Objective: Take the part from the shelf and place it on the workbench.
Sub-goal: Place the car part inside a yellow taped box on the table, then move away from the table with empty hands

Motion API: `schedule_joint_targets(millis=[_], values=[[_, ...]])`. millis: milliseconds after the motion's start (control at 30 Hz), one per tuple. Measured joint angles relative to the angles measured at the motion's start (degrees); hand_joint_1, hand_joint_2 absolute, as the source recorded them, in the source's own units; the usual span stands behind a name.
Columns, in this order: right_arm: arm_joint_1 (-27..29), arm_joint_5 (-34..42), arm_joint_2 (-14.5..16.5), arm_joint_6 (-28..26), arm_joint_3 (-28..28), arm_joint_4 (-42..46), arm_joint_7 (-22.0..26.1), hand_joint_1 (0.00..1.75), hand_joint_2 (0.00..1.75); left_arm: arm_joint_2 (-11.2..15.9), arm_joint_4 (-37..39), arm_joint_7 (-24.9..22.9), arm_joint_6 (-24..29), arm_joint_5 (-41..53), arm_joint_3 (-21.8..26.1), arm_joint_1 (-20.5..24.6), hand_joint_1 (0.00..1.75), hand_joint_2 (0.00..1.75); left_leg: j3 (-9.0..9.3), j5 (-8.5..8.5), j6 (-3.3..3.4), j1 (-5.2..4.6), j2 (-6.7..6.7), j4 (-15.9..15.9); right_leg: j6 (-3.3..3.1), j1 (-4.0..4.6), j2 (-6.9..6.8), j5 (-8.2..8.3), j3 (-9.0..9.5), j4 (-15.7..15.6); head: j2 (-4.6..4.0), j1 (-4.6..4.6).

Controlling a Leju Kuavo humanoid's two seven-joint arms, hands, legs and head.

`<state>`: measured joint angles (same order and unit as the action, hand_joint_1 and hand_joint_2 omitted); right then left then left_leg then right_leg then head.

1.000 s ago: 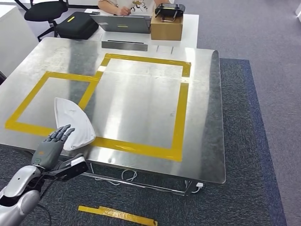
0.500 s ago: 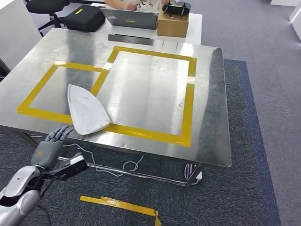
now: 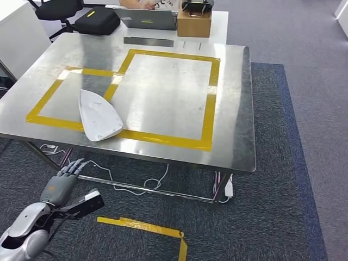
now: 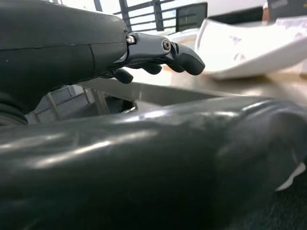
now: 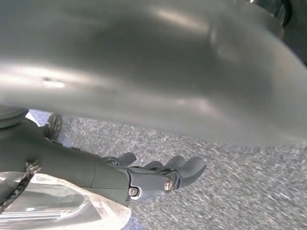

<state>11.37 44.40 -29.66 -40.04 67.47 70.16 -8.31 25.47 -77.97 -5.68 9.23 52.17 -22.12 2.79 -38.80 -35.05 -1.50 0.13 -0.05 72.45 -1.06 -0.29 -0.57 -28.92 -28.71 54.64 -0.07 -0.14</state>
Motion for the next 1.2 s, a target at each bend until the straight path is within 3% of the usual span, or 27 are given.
schedule_joint_targets(millis=[33,67,133,200,233,300,333,400,467,500,533,567,633,700,733,800,833,867,900,967,1000,1033,1067,1100,1133,1200], values=[[0.0,0.0,0.0,0.0,0.0,0.0,0.0,0.0,0.0,0.0,0.1,0.0,-0.1,0.0,0.0,-0.2,0.0,0.0,0.49,0.61,-0.15,0.17,0.0,1.1,0.07,0.0,-0.04,0.43,-0.73,0.4,0.0,-0.01],[0.0,0.0,0.0,0.0,0.0,0.0,0.0,0.0,0.0,-0.1,0.2,0.0,-0.2,0.0,0.0,-0.3,0.0,0.0,1.98,2.13,-0.22,0.32,0.01,0.0,0.18,-0.02,-0.07,0.8,-1.59,0.8,0.0,-0.01],[0.0,0.0,0.0,0.0,-0.1,0.0,-0.2,0.0,0.0,-0.1,0.3,-0.3,-0.7,-0.4,0.1,-0.3,0.0,0.0,7.34,4.73,-0.13,0.47,0.01,-7.3,0.53,0.01,-0.11,1.3,-3.14,1.8,0.0,-0.02],[0.1,0.0,0.0,0.0,-0.4,0.1,-0.4,0.0,0.0,-0.3,0.4,-0.7,-1.5,-1.3,0.4,-0.8,0.0,0.0,11.62,4.66,0.43,0.35,-0.03,-14.3,1.1,0.13,-0.1,1.79,-4.15,2.6,0.0,0.04],[0.3,-0.1,0.0,0.0,-0.6,0.3,-0.6,0.0,0.0,-0.4,0.6,-1.0,-1.9,-2.0,0.5,-1.3,0.0,0.0,12.31,4.2,0.77,0.2,-0.04,-15.8,1.43,0.14,-0.08,2.13,-4.46,2.7,0.0,0.06],[1.0,0.0,0.0,0.0,-1.5,0.7,-0.9,0.0,0.0,-0.9,1.3,-1.5,-2.3,-3.9,0.7,-2.9,0.0,0.0,11.95,4.56,1.63,0.1,0.06,-16.5,2.19,-0.04,0.06,2.68,-4.87,2.8,0.0,0.04],[1.5,0.1,0.0,0.0,-2.0,1.0,-1.1,0.0,0.0,-1.3,1.8,-1.8,-2.4,-5.1,0.7,-3.8,0.0,0.0,11.52,5.06,2.12,0.12,0.19,-16.6,2.54,-0.14,0.18,2.06,-5.24,3.2,0.0,0.05],[2.6,0.4,0.0,0.0,-3.2,1.5,-1.2,0.0,0.0,-2.1,3.2,-2.7,-2.3,-7.5,0.7,-5.8,0.0,0.0,10.24,6.26,3.07,0.22,0.46,-16.9,3.01,-0.27,0.41,-2.18,-6.68,6.6,0.0,0.17],[3.7,0.7,0.1,0.0,-4.8,2.1,-1.2,0.0,0.0,-2.9,5.0,-4.0,-2.1,-11.1,0.4,-8.1,0.0,0.0,8.7,7.42,3.44,0.07,0.61,-16.8,3.26,-0.28,0.46,-7.69,-8.35,13.4,0.0,0.38],[4.4,0.8,0.2,0.0,-5.9,2.4,-1.2,0.0,0.0,-3.3,6.2,-4.8,-1.8,-13.5,0.1,-9.4,0.0,0.0,7.87,8.01,3.46,-0.02,0.72,-16.8,3.34,-0.28,0.46,-8.85,-8.64,16.4,0.0,0.45],[5.0,0.8,0.3,0.0,-7.0,2.7,-1.2,0.0,0.0,-3.6,7.4,-5.6,-1.4,-16.0,-0.5,-10.7,0.0,0.0,7.04,8.59,3.43,-0.08,0.83,-16.7,3.37,-0.29,0.46,-8.57,-8.31,18.2,0.0,0.47],[5.6,0.8,0.4,0.0,-8.1,2.9,-1.2,0.0,0.0,-3.9,8.4,-6.4,-0.8,-18.6,-1.2,-11.9,0.0,0.0,6.22,9.12,3.36,-0.13,0.91,-16.6,3.35,-0.28,0.46,-7.04,-7.08,18.0,0.0,0.5],[7.0,0.6,0.7,0.0,-10.5,3.6,-1.4,0.0,0.0,-4.1,10.2,-8.0,1.5,-25.1,-3.3,-14.0,0.0,0.0,4.84,10.07,3.08,-0.16,0.93,-16.2,3.07,-0.27,0.58,-3.69,-1.85,12.1,0.0,0.59],[8.3,0.0,1.1,0.0,-13.0,4.3,-1.8,0.0,0.0,-4.2,11.7,-9.8,5.1,-32.7,-6.4,-15.8,0.0,0.0,3.99,10.96,2.61,-0.32,0.82,-15.8,2.64,-0.17,0.84,-3.68,4.47,2.9,0.0,0.7],[8.9,-0.5,1.3,0.0,-14.2,4.6,-2.2,0.0,0.0,-4.1,12.2,-10.7,7.4,-36.5,-8.3,-16.5,0.0,0.0,3.78,11.45,2.34,-0.36,0.8,-15.6,2.44,-0.08,0.96,-4.39,6.29,-0.2,0.0,0.73],[10.5,-1.8,1.9,0.0,-16.7,5.3,-3.0,0.0,0.0,-4.0,13.1,-12.0,12.5,-43.6,-12.7,-17.4,0.0,0.0,3.51,12.42,1.76,-0.37,0.64,-15.7,1.95,-0.03,0.85,-4.74,6.72,-2.1,0.0,0.76],[11.5,-2.6,2.2,0.0,-18.0,5.7,-3.5,0.0,0.0,-3.8,13.4,-12.0,15.1,-47.5,-15.4,-17.6,0.0,0.0,3.28,12.02,1.44,-0.31,0.48,-15.5,1.6,-0.09,0.65,-4.33,6.32,-2.0,0.0,0.73],[12.5,-3.3,2.7,0.0,-19.4,6.2,-3.9,0.0,0.0,-3.6,13.8,-11.6,17.7,-51.6,-18.4,-17.6,0.0,0.0,2.95,10.43,1.11,-0.27,0.32,-14.5,1.15,-0.19,0.41,-3.81,5.79,-2.0,0.0,0.69],[13.4,-4.0,3.2,0.0,-20.9,6.7,-4.4,0.0,0.0,-3.4,14.3,-10.7,19.9,-55.8,-21.6,-17.5,0.0,0.0,2.47,7.87,0.79,-0.2,0.18,-12.5,0.78,-0.29,0.18,-3.23,5.14,-1.9,0.0,0.62],[15.1,-5.0,4.1,0.0,-23.8,7.4,-5.2,0.0,0.0,-3.3,15.5,-8.4,22.9,-62.5,-27.3,-17.0,0.0,0.0,1.34,1.56,0.26,-0.02,0.15,-5.4,0.38,-0.24,-0.17,-2.23,3.57,-1.4,0.0,0.58],[15.8,-5.3,4.6,0.0,-25.0,7.8,-5.4,0.0,0.0,-3.3,16.0,-7.4,23.6,-64.6,-29.6,-16.6,0.0,0.0,1.06,-0.11,0.09,0.05,0.15,-1.8,0.38,-0.21,-0.33,-1.76,2.66,-1.0,0.0,0.6],[16.5,-5.6,5.0,0.0,-26.1,8.0,-5.7,0.0,0.0,-3.3,16.6,-6.6,24.1,-66.3,-31.6,-16.2,0.0,0.0,1.29,-0.4,-0.02,0.1,0.15,0.7,0.41,-0.18,-0.47,-1.32,1.63,-0.5,0.0,0.62],[16.9,-5.8,5.3,0.0,-27.1,8.3,-5.8,0.0,0.0,-3.3,17.1,-5.8,24.5,-67.9,-33.4,-15.8,0.0,0.0,2.26,0.62,-0.04,0.15,0.15,1.2,0.47,-0.17,-0.57,-0.92,0.71,0.0,0.0,0.62],[17.4,-5.9,5.7,0.0,-28.1,8.5,-6.0,0.0,0.0,-3.2,17.4,-5.1,25.0,-69.8,-35.0,-15.3,0.0,0.0,4.19,2.3,0.01,0.18,0.15,-0.4,0.56,-0.16,-0.61,-0.53,-0.23,0.6,0.0,0.64],[17.8,-6.0,6.0,0.0,-29.0,8.8,-6.1,0.0,0.0,-3.0,17.7,-4.4,25.6,-71.8,-36.6,-14.8,0.0,0.0,6.89,3.77,0.14,0.21,0.13,-3.7,0.7,-0.16,-0.63,-0.18,-1.07,1.2,0.0,0.64],[18.6,-5.9,6.7,0.0,-30.8,9.3,-6.3,0.0,0.0,-2.6,18.0,-3.1,26.7,-75.1,-39.5,-13.8,0.0,0.0,12.43,4.23,0.65,0.1,0.06,-12.0,1.19,0.0,-0.63,0.56,-2.52,2.3,0.0,0.69]])
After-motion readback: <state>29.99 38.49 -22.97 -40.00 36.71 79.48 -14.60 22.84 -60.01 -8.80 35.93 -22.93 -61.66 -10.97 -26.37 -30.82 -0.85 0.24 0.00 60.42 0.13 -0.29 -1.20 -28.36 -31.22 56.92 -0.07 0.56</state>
